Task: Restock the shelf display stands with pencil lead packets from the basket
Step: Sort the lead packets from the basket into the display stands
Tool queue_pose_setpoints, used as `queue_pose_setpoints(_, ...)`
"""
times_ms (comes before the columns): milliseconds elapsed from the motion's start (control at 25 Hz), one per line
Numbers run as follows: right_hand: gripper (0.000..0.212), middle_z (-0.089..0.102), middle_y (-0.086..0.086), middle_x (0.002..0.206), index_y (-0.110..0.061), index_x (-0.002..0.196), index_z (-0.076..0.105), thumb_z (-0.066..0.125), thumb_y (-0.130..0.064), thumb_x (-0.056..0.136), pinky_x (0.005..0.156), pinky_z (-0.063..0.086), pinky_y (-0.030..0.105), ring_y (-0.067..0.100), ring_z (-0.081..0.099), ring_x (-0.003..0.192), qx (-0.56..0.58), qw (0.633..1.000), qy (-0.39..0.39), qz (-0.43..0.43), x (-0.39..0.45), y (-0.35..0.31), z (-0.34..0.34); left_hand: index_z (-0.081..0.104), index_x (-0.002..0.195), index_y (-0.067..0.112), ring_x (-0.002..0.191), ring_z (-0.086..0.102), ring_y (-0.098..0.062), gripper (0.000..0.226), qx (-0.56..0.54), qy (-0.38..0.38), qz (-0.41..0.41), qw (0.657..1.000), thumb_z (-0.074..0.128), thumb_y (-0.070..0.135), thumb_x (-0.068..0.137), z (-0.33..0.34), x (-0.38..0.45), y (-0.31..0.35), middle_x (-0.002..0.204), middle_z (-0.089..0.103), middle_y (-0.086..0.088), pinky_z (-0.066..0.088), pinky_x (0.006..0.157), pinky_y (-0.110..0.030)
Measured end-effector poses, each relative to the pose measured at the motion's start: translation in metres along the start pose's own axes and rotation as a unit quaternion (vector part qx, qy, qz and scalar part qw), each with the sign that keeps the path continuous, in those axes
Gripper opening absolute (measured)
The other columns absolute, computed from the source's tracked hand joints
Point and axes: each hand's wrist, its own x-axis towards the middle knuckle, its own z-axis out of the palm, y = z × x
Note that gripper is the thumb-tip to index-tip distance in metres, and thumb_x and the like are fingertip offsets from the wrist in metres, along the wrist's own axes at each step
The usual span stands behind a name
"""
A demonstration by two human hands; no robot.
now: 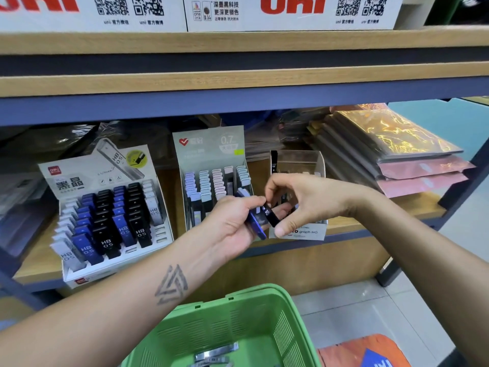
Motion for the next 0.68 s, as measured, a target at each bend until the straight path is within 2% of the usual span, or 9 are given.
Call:
queue_pose_setpoints(80,0.043,0.071,-0.007,0.093,-0.016,0.109,0.062,0.088,-0.025,0.076,0.073,0.058,0.025,0.005,0.07,0.084,0.028,1.0,0.002,0.002,0.001,-0.002,0.002,0.046,0.123,-0.019,0.088,0.073,-0.044,0.028,0.0,0.016,-0.003,1.0,0.048,-0.012,0.096,-0.003,0.001,-0.001,0.107,0.064,-0.042,0.062,0.07,-0.05)
queue_pose_setpoints(200,0.028,0.076,-0.001,0.1,-0.015,0.111,0.073,0.077,-0.028,0.087,0.086,0.059,0.033,0.015,0.072,0.095,0.054,0.998,0.039,-0.022,-0.001,0.002,-0.008,0.045,0.126,-0.016,0.095,0.07,-0.047,0.029,-0.014,0.03,-0.02,0.999,0.045,-0.011,0.098,-0.004,0.001,-0.002,0.116,0.062,-0.041,0.061,0.072,-0.052)
queue_pose_setpoints(320,0.02,0.078,0.004,0.09,-0.011,0.114,0.074,0.066,-0.016,0.096,0.078,0.058,0.027,0.016,0.073,0.086,0.126,0.987,0.097,-0.014,0.0,0.012,-0.014,0.046,0.126,-0.016,0.089,0.072,-0.046,0.029,-0.015,0.01,-0.042,0.999,0.045,-0.008,0.099,0.0,-0.002,-0.006,0.123,0.058,-0.04,0.063,0.069,-0.047)
queue_pose_setpoints(400,0.022,0.077,0.009,0.086,-0.008,0.118,0.071,0.061,-0.006,0.098,0.073,0.057,0.024,0.017,0.072,0.079,0.178,0.975,0.134,0.006,0.006,0.016,-0.011,0.052,0.117,-0.013,0.082,0.074,-0.04,0.02,0.002,-0.009,-0.044,0.999,0.046,-0.005,0.1,0.003,-0.002,-0.007,0.107,0.066,-0.037,0.063,0.066,-0.04)
queue_pose_setpoints(480,0.024,0.076,0.013,0.085,-0.005,0.119,0.068,0.063,-0.001,0.096,0.071,0.058,0.024,0.018,0.073,0.078,0.213,0.955,0.206,0.019,0.012,0.022,-0.014,0.053,0.109,-0.007,0.073,0.073,-0.034,0.013,0.011,-0.022,-0.049,0.999,0.047,-0.002,0.1,0.004,-0.002,-0.007,0.097,0.069,-0.033,0.062,0.06,-0.034)
queue_pose_setpoints(560,0.023,0.077,0.013,0.085,0.0,0.115,0.068,0.068,0.0,0.092,0.072,0.059,0.027,0.02,0.075,0.08,0.247,0.914,0.32,0.028,0.017,0.032,-0.023,0.053,0.105,-0.003,0.061,0.068,-0.026,0.008,0.025,-0.022,-0.05,0.998,0.051,0.002,0.099,0.005,-0.001,-0.005,0.088,0.07,-0.025,0.054,0.048,-0.026)
queue_pose_setpoints(600,0.023,0.077,0.01,0.088,-0.001,0.114,0.07,0.07,-0.001,0.091,0.075,0.06,0.029,0.019,0.076,0.082,0.242,0.895,0.374,0.03,0.019,0.036,-0.027,0.055,0.104,-0.001,0.055,0.063,-0.021,0.008,0.035,-0.023,-0.047,0.998,0.055,0.004,0.097,0.005,-0.001,-0.004,0.081,0.069,-0.02,0.049,0.044,-0.023)
queue_pose_setpoints(680,0.024,0.076,0.002,0.098,-0.007,0.113,0.073,0.073,-0.004,0.089,0.084,0.059,0.031,0.016,0.074,0.089,0.144,0.882,0.447,0.036,0.027,0.041,-0.032,0.056,0.105,0.004,0.048,0.051,-0.014,0.011,0.063,-0.031,-0.035,0.997,0.06,0.009,0.097,0.003,0.004,-0.002,0.071,0.06,-0.01,0.038,0.038,-0.019)
